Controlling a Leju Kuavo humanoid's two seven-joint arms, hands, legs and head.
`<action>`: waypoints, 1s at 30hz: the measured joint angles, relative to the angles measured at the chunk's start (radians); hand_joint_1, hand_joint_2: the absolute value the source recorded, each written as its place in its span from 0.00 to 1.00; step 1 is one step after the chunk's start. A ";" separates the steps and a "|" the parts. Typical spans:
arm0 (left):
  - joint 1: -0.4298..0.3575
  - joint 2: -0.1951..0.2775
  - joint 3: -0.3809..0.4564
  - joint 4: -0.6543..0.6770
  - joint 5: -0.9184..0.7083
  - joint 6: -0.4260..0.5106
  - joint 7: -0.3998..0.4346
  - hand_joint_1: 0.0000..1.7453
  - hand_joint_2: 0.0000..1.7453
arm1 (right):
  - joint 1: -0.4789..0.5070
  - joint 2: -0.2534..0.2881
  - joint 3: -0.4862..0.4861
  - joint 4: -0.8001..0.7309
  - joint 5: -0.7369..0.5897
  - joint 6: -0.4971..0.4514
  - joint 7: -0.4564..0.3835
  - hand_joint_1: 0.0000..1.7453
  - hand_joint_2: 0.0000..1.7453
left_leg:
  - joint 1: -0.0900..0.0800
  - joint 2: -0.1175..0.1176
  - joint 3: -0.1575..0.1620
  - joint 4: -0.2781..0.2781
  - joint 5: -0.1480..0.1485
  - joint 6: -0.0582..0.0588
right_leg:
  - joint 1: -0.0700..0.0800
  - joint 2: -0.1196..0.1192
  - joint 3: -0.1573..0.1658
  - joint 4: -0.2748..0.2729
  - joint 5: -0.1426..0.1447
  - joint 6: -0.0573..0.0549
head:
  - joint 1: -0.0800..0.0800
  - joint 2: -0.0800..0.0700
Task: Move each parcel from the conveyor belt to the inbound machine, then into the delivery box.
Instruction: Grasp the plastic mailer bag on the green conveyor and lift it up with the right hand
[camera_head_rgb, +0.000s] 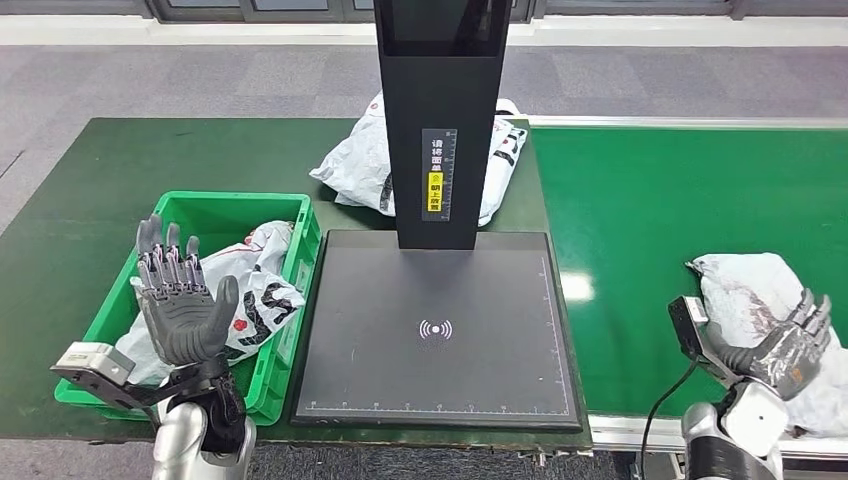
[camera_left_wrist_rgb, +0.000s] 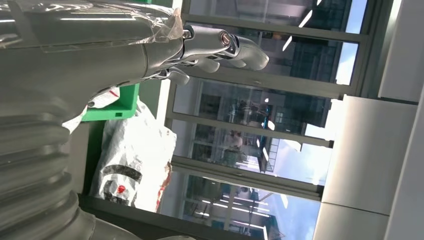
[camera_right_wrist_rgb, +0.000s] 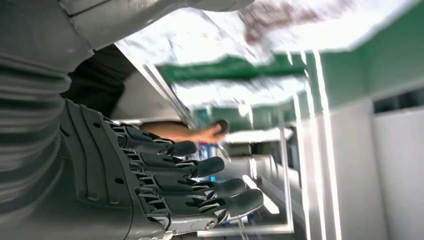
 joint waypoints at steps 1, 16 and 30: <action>0.003 0.000 0.001 -0.002 0.000 0.000 0.000 0.00 1.00 | -0.007 -0.005 -0.014 0.029 0.000 0.000 0.000 0.00 1.00 | 0.000 0.000 0.000 0.000 0.000 0.000 | 0.000 0.000 0.000 0.000 0.000 0.000 | 0.000 0.000; 0.033 0.002 0.004 -0.010 -0.001 0.031 -0.007 0.00 1.00 | -0.051 -0.062 -0.021 0.323 -0.059 0.028 0.122 0.00 1.00 | 0.000 0.000 0.000 0.000 0.000 0.000 | 0.000 0.000 0.000 0.000 0.000 0.000 | 0.000 0.000; 0.059 0.001 0.004 -0.023 -0.022 0.041 -0.010 0.00 1.00 | -0.101 -0.080 -0.011 0.431 -0.010 0.186 0.106 1.00 1.00 | 0.000 0.001 0.000 0.000 0.000 0.000 | 0.000 0.001 0.000 0.000 0.000 0.000 | 0.000 0.000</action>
